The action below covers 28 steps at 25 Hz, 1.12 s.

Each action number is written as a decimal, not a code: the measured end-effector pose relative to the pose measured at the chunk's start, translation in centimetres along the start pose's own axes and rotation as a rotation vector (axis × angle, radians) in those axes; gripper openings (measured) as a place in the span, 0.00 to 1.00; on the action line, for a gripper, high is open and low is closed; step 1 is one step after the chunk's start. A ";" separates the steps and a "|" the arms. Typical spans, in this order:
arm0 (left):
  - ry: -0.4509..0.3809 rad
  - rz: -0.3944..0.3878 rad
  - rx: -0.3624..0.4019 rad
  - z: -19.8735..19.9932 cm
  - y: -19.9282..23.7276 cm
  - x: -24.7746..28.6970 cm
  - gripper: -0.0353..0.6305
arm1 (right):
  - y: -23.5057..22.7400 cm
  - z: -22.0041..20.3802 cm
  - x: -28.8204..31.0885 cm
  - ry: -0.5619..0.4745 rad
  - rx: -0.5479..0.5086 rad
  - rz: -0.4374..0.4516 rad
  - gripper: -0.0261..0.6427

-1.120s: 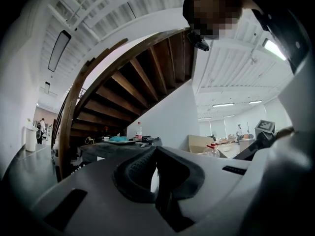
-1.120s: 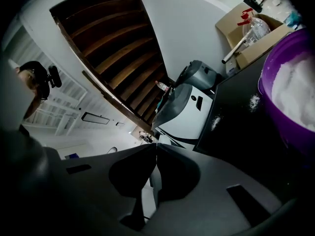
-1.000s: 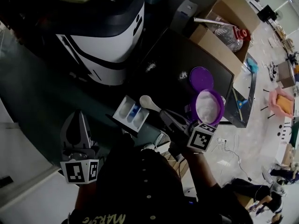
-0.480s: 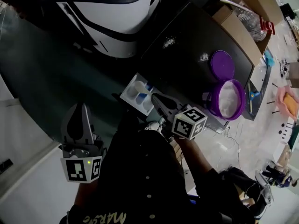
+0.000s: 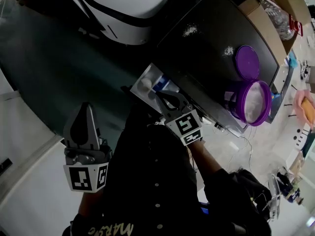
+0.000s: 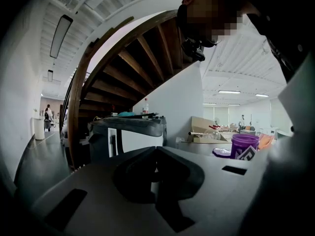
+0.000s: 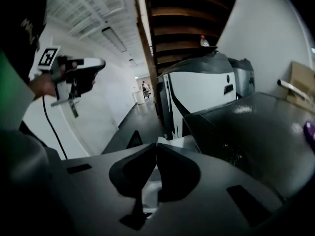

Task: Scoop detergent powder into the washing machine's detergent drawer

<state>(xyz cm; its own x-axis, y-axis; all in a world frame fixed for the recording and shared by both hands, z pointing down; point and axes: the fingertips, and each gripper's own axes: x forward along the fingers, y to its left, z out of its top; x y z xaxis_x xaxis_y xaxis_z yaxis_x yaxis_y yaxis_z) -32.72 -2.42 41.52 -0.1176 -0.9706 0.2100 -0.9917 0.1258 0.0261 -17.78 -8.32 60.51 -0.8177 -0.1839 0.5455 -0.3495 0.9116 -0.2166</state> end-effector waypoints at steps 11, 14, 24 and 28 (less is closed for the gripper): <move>0.020 0.030 -0.017 -1.4 0.1 -1.2 0.08 | 3.8 -5.1 1.5 0.080 -1.001 -0.091 0.08; 0.020 0.032 -0.019 -1.5 0.2 -1.3 0.08 | 4.0 -5.4 1.6 0.065 -1.039 -0.108 0.08; 0.003 0.023 -0.013 -0.6 0.1 -0.9 0.08 | 1.2 -2.6 0.5 -0.056 -0.315 -0.094 0.08; -0.022 0.007 -0.004 0.9 -0.2 -0.5 0.07 | -1.0 -1.8 -0.4 -0.104 0.153 -0.057 0.08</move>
<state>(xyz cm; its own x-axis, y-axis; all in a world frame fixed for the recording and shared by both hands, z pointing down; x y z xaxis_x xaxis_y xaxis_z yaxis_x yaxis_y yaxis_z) -32.47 -2.16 40.55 -0.1261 -0.9739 0.1890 -0.9906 0.1337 0.0281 -16.32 -8.52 61.94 -0.8349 -0.2778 0.4752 -0.4555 0.8333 -0.3132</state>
